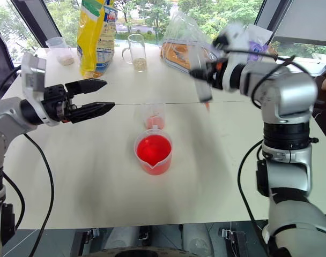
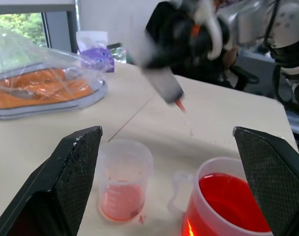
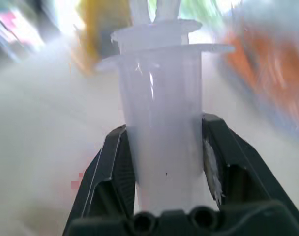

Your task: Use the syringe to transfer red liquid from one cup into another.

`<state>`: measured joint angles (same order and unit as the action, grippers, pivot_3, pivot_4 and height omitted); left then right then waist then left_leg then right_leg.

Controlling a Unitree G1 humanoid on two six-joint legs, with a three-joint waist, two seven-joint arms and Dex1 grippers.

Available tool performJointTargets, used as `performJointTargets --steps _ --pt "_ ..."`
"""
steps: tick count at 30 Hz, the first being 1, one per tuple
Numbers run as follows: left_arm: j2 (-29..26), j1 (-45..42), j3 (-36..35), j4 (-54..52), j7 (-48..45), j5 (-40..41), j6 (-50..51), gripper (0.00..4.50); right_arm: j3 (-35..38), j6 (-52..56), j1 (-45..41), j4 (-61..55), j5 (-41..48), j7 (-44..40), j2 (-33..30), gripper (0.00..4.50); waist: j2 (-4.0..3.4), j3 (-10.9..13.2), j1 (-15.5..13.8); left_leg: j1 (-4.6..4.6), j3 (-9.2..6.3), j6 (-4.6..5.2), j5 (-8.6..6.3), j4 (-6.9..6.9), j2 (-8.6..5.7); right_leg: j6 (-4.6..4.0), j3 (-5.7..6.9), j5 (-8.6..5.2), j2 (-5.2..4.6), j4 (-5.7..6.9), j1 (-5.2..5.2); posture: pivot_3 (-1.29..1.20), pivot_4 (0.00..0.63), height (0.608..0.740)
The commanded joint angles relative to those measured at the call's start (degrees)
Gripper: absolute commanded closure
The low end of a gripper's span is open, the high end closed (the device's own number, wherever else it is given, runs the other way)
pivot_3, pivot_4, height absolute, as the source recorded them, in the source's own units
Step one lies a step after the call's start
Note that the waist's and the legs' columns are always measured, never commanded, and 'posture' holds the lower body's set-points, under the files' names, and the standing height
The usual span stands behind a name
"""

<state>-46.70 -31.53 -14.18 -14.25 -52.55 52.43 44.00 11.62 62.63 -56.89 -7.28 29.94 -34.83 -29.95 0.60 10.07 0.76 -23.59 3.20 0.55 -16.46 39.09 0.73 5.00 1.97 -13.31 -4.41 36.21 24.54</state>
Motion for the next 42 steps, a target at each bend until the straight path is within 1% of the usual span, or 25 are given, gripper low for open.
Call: performJointTargets --steps 1,3,5,8,11,16,25,36,42 --pt "0.13 -5.23 0.21 1.71 -1.52 1.47 0.69 0.1 6.88 -2.99 2.71 -10.95 10.32 -1.42 3.99 3.0 0.02 -0.01 -0.13 0.0 -0.02 0.0 0.0 0.0 0.01 0.0 0.01 0.0 0.0 0.0 0.0 0.0 0.15 0.74" --pt "0.49 -7.99 0.92 3.16 -2.24 1.82 1.47 0.1 7.98 -5.5 5.77 -15.29 14.2 -1.8 6.73 3.0 0.03 -0.02 -0.21 0.02 -0.05 0.0 0.0 0.01 -0.01 0.0 0.04 0.0 -0.01 0.0 -0.07 0.0 0.15 0.74" --pt "0.75 -9.88 1.53 4.21 -3.1 1.94 1.97 0.1 7.92 -10.59 9.11 -17.94 15.24 -1.48 9.73 3.0 0.02 -0.01 -0.08 0.03 -0.04 0.0 0.0 0.04 -0.05 0.02 0.03 0.02 -0.04 -0.01 -0.1 0.0 0.15 0.74" --pt "1.38 -12.7 3.03 5.79 -4.51 1.54 2.6 0.1 1.12 -18.25 17.54 -21.19 12.35 -4.33 12.44 3.0 0.02 -0.02 -0.05 0.05 -0.01 0.0 0.0 0.05 -0.07 0.08 0.0 0.05 -0.06 -0.01 -0.1 0.0 0.15 0.74" --pt "1.61 -14.23 3.85 6.47 -5.46 1.51 3.52 0.1 -5.76 -24.63 23.86 -22.78 9.25 -9.03 11.63 3.0 0.0 0.0 0.02 0.06 -0.02 0.0 0.0 0.04 -0.06 0.08 -0.01 0.05 -0.03 0.0 -0.1 0.0 0.15 0.74" --pt "1.54 -16.05 4.7 6.86 -7.2 1.62 4.95 0.1 -12.69 -32.81 29.64 -21.75 4.62 -13.15 10.21 3.0 0.0 0.0 0.13 0.07 -0.01 -0.01 0.01 0.04 -0.05 0.08 -0.02 0.05 -0.01 0.01 -0.08 0.0 0.15 0.74" --pt "1.08 -16.07 4.67 3.76 -8.67 3.73 8.74 0.1 -17.16 -41.76 33.54 -16.48 -0.37 -16.82 8.98 3.0 0.01 0.0 -0.01 0.08 -0.02 -0.02 0.02 0.05 -0.06 0.08 -0.03 0.04 -0.01 0.0 -0.1 0.0 0.15 0.74" --pt "-1.14 -14.1 3.52 -0.45 -10.82 7.46 11.97 0.1 -17.92 -43.57 34.08 -14.91 -0.64 -17.31 8.35 3.0 0.0 0.0 0.0 0.1 -0.03 -0.04 0.03 0.06 -0.04 0.07 -0.03 0.04 -0.01 0.01 -0.1 0.0 0.15 0.74" --pt "1.97 -12.96 6.38 -2.93 -7.29 4.55 9.48 0.1 -17.73 -42.84 33.35 -15.13 -0.29 -17.12 8.12 3.0 0.01 0.0 -0.2 0.1 -0.05 -0.04 0.03 0.08 -0.06 0.07 -0.03 0.04 -0.02 0.0 -0.14 0.0 0.15 0.74"
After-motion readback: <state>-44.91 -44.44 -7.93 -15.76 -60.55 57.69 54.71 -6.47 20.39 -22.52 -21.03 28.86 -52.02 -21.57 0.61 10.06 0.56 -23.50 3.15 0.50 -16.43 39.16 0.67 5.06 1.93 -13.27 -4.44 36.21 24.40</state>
